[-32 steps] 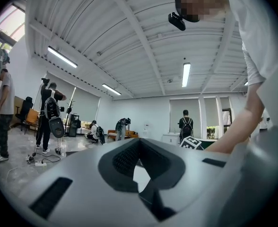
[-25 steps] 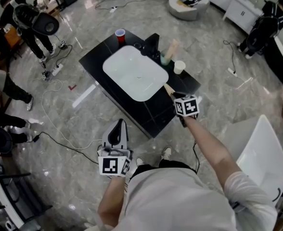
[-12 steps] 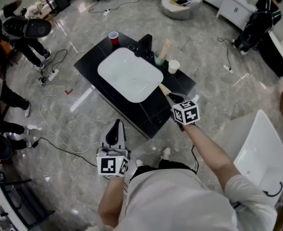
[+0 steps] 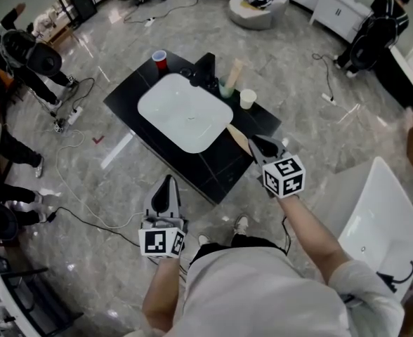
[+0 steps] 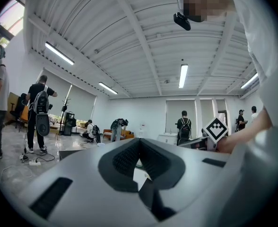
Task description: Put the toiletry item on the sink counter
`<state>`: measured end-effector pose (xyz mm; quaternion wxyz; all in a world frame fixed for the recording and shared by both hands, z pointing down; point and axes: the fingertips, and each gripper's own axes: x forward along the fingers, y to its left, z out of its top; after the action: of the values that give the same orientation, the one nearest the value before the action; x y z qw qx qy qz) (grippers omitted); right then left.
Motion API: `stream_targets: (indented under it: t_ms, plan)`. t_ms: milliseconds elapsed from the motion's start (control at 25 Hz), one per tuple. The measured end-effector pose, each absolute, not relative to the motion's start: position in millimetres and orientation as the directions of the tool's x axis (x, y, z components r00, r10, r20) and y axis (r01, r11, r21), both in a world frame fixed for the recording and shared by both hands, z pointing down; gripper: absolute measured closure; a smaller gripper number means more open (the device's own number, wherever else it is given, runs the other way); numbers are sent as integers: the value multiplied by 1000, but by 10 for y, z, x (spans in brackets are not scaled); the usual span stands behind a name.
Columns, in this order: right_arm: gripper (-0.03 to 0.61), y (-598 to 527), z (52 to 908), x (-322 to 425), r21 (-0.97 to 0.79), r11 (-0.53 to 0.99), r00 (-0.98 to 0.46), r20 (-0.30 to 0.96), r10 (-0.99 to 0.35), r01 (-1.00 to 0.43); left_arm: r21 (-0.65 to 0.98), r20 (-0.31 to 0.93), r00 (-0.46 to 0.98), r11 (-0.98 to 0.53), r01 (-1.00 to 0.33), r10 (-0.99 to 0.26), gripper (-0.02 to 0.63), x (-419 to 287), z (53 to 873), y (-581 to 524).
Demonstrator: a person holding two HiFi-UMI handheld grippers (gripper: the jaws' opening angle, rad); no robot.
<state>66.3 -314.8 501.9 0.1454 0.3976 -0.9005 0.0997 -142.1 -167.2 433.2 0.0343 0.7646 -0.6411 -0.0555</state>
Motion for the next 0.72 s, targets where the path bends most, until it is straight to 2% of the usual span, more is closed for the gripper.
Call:
stream_targets:
  t_ms: [720]
  plan:
    - [520,-2651,4154,952,-31,692,-691,92,-717,-721,121,-36,149,-152,-981,-988,611,-1413,4297,-1664]
